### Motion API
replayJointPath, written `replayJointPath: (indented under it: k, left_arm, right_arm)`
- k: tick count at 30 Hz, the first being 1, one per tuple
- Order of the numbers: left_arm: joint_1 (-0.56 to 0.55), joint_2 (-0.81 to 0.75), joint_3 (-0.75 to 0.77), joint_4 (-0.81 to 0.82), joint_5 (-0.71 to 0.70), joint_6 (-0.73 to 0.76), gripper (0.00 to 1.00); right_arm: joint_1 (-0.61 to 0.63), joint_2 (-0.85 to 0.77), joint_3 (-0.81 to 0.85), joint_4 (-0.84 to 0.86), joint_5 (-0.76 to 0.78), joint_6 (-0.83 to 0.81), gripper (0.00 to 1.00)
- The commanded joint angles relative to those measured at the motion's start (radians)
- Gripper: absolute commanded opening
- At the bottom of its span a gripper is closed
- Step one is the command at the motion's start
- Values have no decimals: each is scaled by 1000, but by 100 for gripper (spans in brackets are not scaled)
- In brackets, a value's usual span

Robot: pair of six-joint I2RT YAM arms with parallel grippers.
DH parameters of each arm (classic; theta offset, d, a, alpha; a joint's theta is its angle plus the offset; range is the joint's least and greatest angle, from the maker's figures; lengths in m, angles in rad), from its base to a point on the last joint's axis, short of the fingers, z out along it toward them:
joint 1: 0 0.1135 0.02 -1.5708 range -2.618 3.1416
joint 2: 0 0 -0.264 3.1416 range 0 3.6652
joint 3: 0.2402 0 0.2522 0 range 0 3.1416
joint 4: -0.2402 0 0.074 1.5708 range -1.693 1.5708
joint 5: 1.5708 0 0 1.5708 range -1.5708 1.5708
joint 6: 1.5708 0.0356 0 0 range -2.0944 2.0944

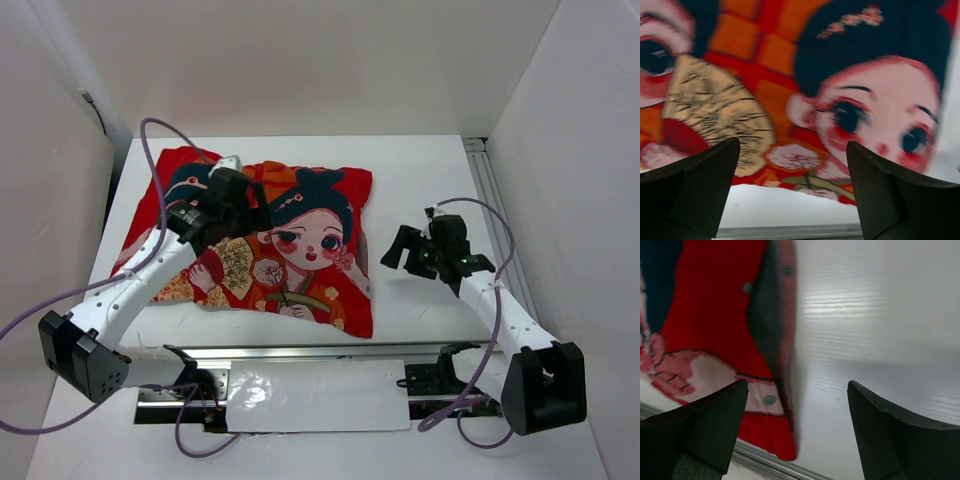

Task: Put the pillow into the pillowcase

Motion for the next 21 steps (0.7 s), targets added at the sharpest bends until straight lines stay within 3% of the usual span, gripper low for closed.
replayJointPath:
  k: [1, 5, 9, 13, 15, 17, 18, 19, 21]
  left_arm:
    - [118, -52, -55, -38, -32, -60, 100]
    - [299, -61, -121, -47, 9, -69, 100]
    - [387, -52, -188, -47, 9, -81, 100]
    - [443, -31, -234, -4, 46, -94, 100]
    - [479, -20, -257, 40, 80, -83, 100]
    - [512, 8, -287, 53, 90, -92, 100]
    - [525, 8, -297, 53, 91, -92, 100]
    - [537, 18, -323, 53, 100, -101, 100]
    - [587, 19, -362, 64, 112, -101, 100]
  right_arm:
    - [71, -23, 73, 125, -105, -71, 88]
    - [188, 17, 124, 182, -139, -110, 93]
    - [326, 84, 161, 136, -75, -150, 93]
    - [436, 121, 130, 99, 34, -166, 84]
    - [473, 162, 99, 99, 62, -151, 73]
    - [473, 195, 81, 108, 110, -124, 49]
    - [473, 209, 81, 108, 129, -103, 17]
    - [473, 230, 72, 108, 186, -91, 4]
    - [473, 239, 43, 96, 232, -78, 0]
